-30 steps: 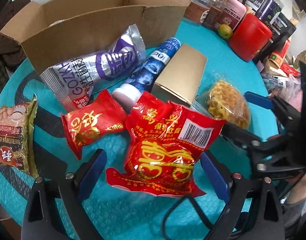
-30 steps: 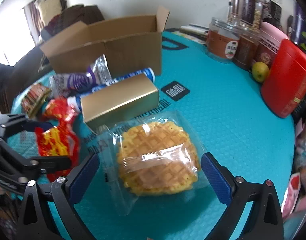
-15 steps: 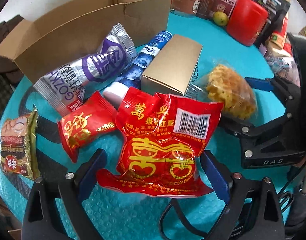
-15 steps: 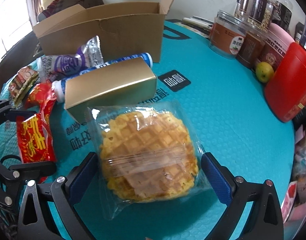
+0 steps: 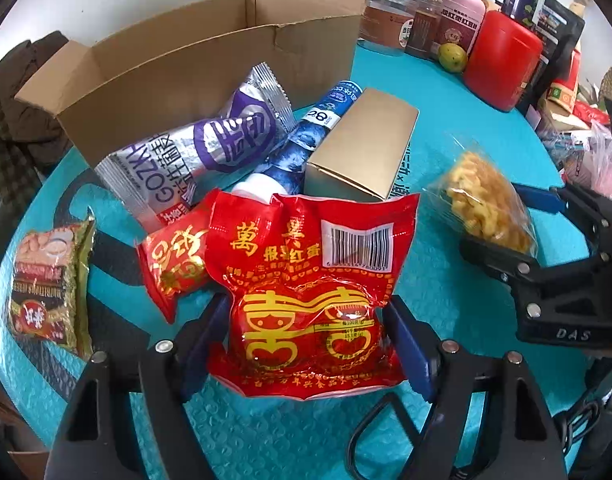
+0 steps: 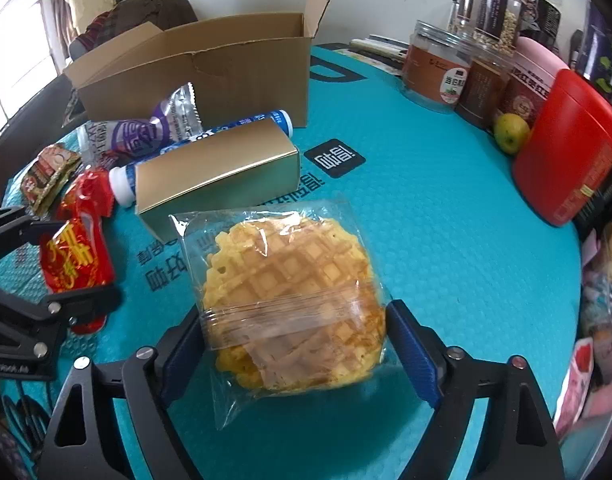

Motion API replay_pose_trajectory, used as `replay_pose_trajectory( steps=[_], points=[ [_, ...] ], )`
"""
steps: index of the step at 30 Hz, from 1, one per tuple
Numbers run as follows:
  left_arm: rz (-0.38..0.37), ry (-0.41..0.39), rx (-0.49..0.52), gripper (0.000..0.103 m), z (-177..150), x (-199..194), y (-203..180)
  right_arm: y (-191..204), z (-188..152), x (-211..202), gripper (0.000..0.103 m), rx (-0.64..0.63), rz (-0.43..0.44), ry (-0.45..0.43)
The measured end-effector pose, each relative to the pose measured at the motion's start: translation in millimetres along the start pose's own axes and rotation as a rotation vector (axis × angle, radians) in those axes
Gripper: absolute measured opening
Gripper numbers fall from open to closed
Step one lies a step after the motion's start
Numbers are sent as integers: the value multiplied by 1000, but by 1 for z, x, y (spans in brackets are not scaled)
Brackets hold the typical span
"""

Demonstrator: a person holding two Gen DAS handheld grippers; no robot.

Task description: Organize snacks

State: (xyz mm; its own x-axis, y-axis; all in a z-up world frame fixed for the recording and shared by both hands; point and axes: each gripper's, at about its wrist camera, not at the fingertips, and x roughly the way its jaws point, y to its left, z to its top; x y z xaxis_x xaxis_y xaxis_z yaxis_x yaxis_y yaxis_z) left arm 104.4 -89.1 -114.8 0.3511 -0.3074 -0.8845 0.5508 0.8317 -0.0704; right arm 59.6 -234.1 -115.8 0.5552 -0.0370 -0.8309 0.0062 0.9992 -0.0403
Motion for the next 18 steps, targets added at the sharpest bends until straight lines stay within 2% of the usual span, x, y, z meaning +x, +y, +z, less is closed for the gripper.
replay_pose_trajectory(
  steps=[2, 5, 10, 13, 16, 18],
  points=[
    [-13, 3, -10, 77, -1, -2, -1, 1, -4, -7, 84, 12, 12, -3],
    [-9, -12, -6, 71, -5, -8, -6, 2, -10, -15, 84, 21, 30, -3],
    [-17, -27, -5, 70, -11, -15, -7, 13, -23, -30, 84, 7, 69, 9],
    [-38, -19, -37, 71, -16, -16, 2, 21, -31, -34, 84, -14, 75, 24],
    [-51, 12, -72, 77, -14, -8, 7, 26, -34, -35, 85, -22, 63, 32],
    [-38, 8, -54, 80, -13, -7, 5, 27, -35, -33, 89, -25, 59, 37]
  ],
)
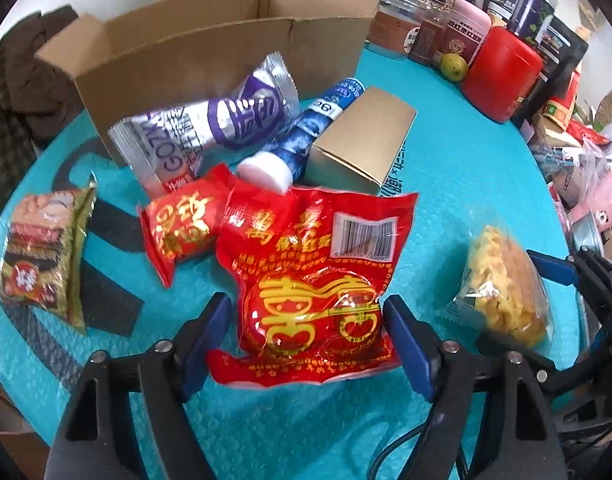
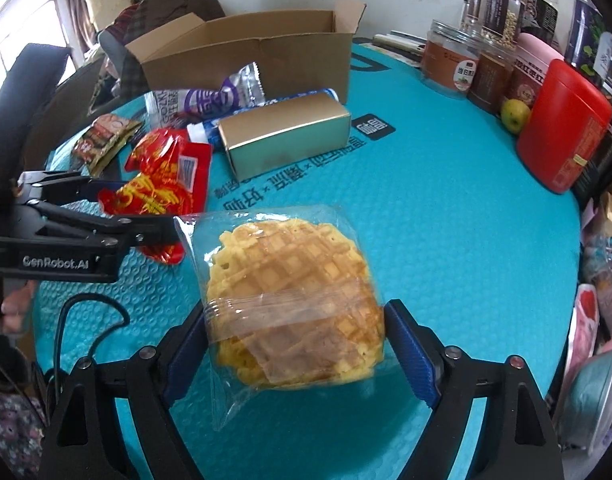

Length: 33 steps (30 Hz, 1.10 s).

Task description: Organize snacks

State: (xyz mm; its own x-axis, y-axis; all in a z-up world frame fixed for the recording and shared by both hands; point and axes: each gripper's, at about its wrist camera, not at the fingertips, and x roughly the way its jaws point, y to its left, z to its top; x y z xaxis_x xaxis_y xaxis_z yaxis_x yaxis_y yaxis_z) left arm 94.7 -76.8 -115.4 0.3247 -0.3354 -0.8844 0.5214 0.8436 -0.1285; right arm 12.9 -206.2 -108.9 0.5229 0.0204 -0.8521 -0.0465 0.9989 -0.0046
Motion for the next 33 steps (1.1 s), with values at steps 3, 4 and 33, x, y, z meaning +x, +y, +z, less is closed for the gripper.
replay_pose_trajectory(
  steps=[3, 4, 33],
  points=[
    [26, 9, 35, 84, 0, 5, -7, 0, 2, 6, 94, -12, -19, 15],
    [41, 14, 54, 85, 0, 7, -10, 1, 3, 9, 96, -25, -27, 19],
    [62, -69, 27, 71, -11, -1, 5, -7, 1, 5, 77, 13, -32, -44]
  ],
)
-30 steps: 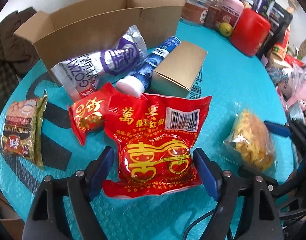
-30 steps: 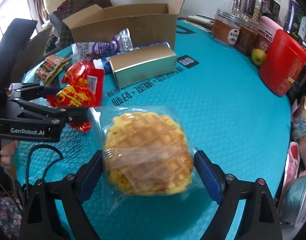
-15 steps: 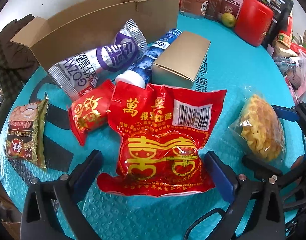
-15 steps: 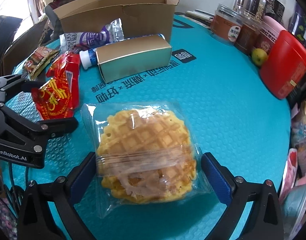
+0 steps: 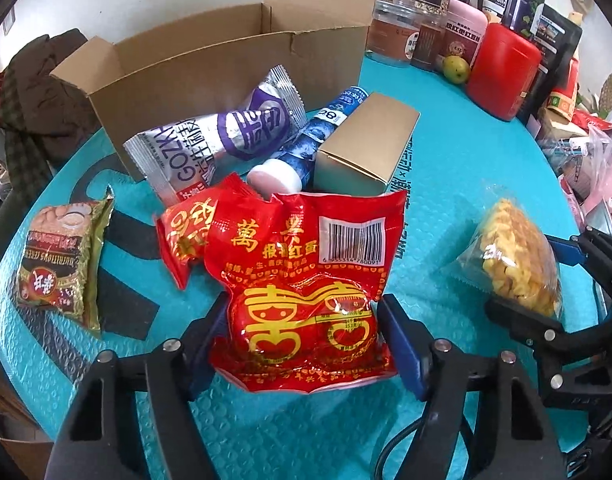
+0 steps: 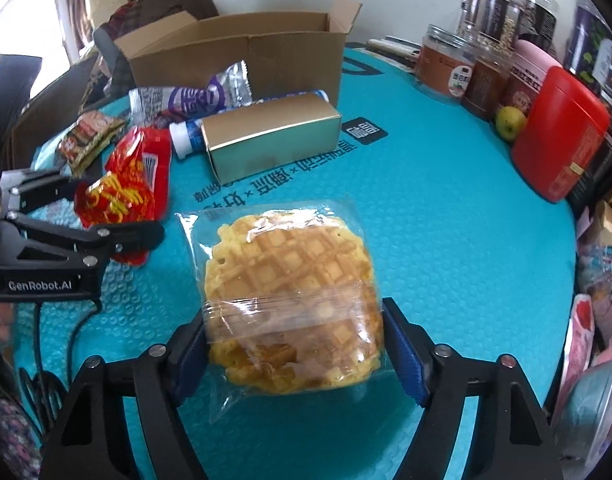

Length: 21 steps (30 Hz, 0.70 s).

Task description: Organize snacks

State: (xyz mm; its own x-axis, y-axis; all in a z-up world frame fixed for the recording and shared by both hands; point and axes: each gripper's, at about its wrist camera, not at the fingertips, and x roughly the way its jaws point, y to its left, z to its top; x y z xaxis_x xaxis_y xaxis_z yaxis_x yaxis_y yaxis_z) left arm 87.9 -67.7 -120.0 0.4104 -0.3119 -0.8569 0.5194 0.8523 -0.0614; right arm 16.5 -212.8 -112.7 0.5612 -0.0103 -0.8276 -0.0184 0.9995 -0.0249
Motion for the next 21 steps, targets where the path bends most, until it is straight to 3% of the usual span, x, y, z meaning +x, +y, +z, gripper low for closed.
replay_pose_trajectory(
  steps=[9, 12, 17, 21],
  points=[
    [-11, -8, -24, 67, -3, -9, 4, 7, 0, -13, 77, 8, 24, -41],
    [-20, 40, -70, 77, -3, -2, 8, 10, -1, -15, 77, 12, 30, -40],
    [10, 33, -36, 79, -7, 1, 0, 11, -3, -15, 77, 25, 36, -37],
    [12, -9, -52, 66, -12, -4, 1, 10, -4, -16, 77, 33, 31, -39]
  ],
)
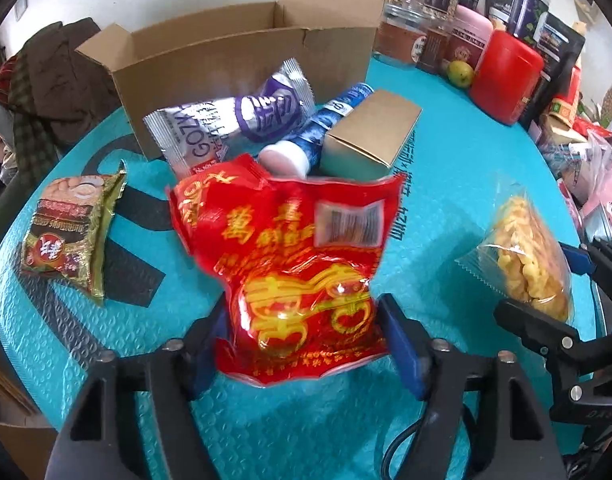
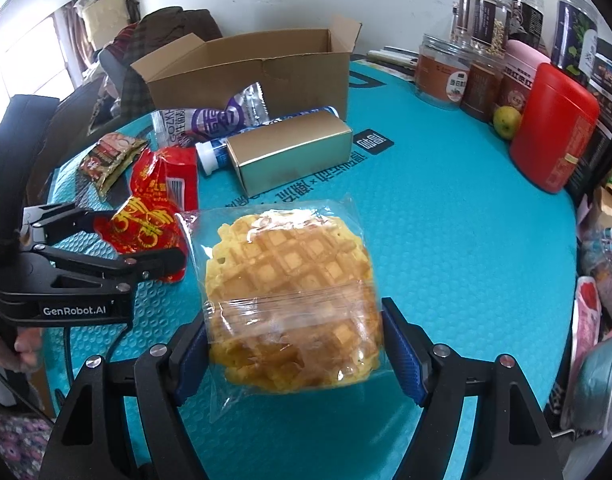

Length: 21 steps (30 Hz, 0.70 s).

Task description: Organize snacks

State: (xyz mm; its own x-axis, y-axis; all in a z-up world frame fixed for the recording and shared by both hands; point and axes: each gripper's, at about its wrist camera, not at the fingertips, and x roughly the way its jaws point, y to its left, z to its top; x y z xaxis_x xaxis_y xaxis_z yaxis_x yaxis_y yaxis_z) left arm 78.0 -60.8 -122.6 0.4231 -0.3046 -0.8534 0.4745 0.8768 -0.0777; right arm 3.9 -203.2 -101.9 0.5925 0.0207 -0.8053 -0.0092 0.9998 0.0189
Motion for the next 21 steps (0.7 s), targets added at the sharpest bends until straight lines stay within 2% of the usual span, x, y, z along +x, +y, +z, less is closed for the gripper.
replay_pose_trajectory(
  steps=[4, 13, 21],
  points=[
    [10, -23, 6, 64, 0, -7, 2, -1, 1, -4, 77, 10, 8, -12],
    [-18, -66, -26, 64, 2, -30, 11, 7, 10, -13, 77, -5, 21, -43],
    [-27, -176, -43, 64, 15, -75, 21, 22, 35, -28, 77, -38, 52, -102]
  ],
)
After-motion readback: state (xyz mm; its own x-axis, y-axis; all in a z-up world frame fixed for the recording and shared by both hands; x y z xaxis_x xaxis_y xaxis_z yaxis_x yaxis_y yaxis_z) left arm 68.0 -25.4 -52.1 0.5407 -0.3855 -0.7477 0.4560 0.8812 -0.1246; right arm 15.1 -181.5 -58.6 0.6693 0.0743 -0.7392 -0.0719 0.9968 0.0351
